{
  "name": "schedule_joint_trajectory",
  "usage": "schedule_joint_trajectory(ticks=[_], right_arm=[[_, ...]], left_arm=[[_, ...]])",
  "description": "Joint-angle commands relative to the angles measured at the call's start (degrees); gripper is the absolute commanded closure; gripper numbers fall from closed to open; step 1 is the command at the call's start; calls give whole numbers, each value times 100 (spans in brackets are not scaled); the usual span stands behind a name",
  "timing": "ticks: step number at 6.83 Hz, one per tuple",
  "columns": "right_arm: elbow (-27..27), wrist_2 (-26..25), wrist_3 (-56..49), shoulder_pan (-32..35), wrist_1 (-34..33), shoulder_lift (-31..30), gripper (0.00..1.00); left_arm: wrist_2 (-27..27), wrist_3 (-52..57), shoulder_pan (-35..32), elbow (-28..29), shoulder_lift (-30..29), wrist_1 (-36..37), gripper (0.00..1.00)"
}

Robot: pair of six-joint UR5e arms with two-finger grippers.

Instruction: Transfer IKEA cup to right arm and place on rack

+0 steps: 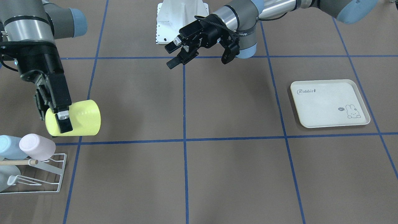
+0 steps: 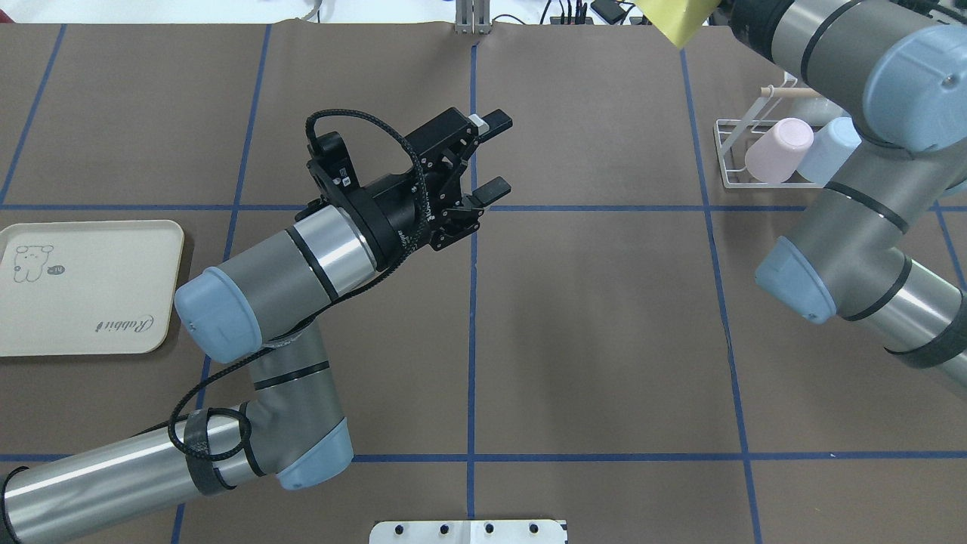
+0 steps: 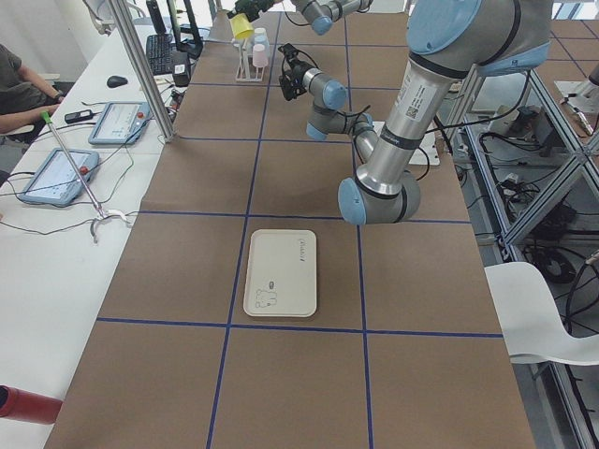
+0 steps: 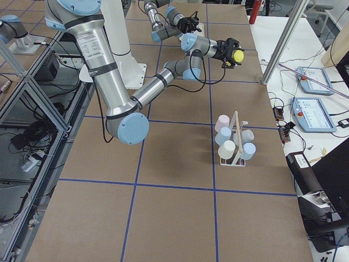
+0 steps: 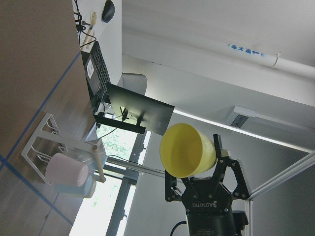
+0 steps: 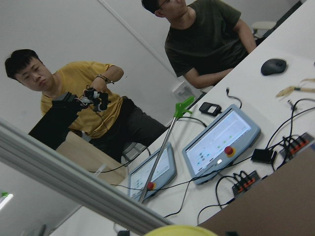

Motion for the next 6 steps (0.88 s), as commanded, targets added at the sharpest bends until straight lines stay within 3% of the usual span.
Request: schedule_joint_trajectory(ticks=[1,3,6], right_arm=[[-42,-780,-1436,80,-1251,17,100],[-540,-932,-1808,291,-1264,44,100],[-1446,-1161,-2741,493,-1098,53,100]], left_arm=[[-15,986,-93,-571,109,1531,0],[-24,1883,-329,-1151,109,3132,0],[-480,2272,-672,-1408,266,3780,0]])
